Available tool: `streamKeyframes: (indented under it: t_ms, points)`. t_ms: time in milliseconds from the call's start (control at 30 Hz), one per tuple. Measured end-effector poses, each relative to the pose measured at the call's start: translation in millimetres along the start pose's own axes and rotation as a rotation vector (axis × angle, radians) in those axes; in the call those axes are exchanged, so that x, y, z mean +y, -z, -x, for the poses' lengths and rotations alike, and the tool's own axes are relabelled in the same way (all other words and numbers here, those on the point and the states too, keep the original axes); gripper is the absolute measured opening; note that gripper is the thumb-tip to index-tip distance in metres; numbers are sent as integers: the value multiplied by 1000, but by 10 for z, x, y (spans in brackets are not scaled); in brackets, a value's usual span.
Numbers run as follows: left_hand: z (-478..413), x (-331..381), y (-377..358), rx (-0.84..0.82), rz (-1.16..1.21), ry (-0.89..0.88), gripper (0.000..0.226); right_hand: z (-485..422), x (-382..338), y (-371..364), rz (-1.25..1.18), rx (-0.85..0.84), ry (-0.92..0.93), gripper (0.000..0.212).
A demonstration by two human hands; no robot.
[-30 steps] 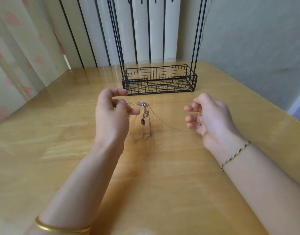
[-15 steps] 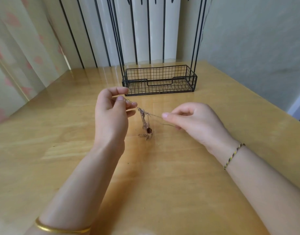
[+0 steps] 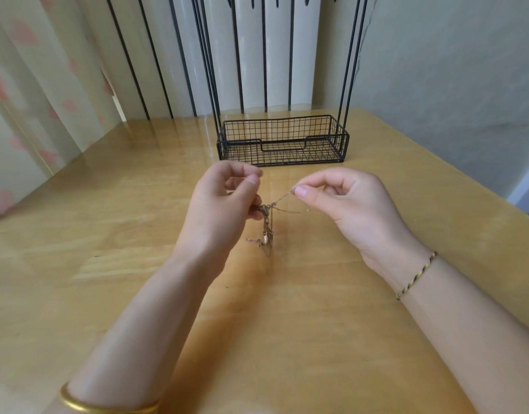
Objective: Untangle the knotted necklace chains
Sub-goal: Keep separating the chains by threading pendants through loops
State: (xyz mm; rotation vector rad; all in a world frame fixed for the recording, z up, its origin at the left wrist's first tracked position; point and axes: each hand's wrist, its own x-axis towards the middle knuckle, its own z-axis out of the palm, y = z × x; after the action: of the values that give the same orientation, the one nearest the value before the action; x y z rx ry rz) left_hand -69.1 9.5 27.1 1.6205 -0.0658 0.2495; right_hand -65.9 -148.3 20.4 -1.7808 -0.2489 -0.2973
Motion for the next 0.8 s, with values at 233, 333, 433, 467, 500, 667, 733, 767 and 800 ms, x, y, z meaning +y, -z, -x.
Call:
streamKeyframes:
  t_ms: [233,333,433,467,500,667,733,767,800]
  points:
    - [42,52,54,-236,-199,99,16,-20,36,-2,-13,58,29,8]
    - [53,53,18,-209,-332,61,14,-16,34,-8,7,71,31,9]
    - [35,23,3,-120,-459,-22,10,-6,27,-21,21,81,24,8]
    - [31,14,2,-98,-472,-38,9,-4,27,-23,23,83,19,7]
    - [27,6,4,-82,-473,-48,8,-3,23,-22,24,83,14,7]
    - [8,-20,24,-45,-458,-66,8,1,13,-12,30,96,-26,6]
    - [14,-13,21,-47,-464,-80,8,1,18,-12,37,113,-56,6]
    - [21,-6,18,-49,-467,-87,8,4,20,-8,43,118,-75,6]
    - [30,4,13,-52,-470,-90,6,5,25,-7,50,114,-97,6]
